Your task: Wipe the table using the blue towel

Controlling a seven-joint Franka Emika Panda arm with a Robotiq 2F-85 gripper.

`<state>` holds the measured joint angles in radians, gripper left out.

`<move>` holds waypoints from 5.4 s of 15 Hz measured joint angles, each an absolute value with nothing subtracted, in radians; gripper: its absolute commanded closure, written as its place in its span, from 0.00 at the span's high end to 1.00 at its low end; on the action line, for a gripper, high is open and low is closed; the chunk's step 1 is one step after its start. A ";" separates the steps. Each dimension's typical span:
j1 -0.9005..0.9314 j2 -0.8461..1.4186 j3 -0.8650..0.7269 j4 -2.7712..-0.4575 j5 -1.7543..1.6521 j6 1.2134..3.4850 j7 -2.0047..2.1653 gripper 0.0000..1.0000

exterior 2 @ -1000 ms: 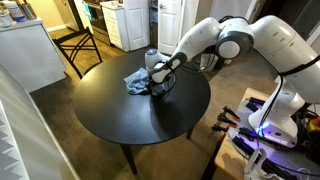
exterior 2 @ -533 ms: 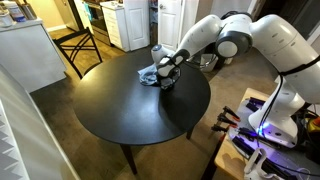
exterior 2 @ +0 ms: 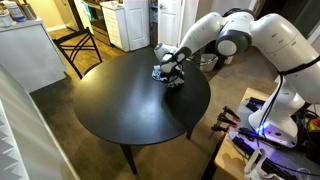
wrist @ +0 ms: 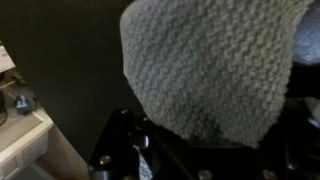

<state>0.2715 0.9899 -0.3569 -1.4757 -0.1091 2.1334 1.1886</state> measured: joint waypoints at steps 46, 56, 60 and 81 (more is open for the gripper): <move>-0.097 1.104 -0.102 -1.195 0.227 1.981 0.689 0.02; 0.258 1.121 -0.043 -1.143 0.061 1.940 0.696 0.02; 0.389 1.126 0.016 -1.132 0.030 1.940 0.682 0.02; 0.309 0.968 0.016 -1.371 0.011 2.277 0.572 0.99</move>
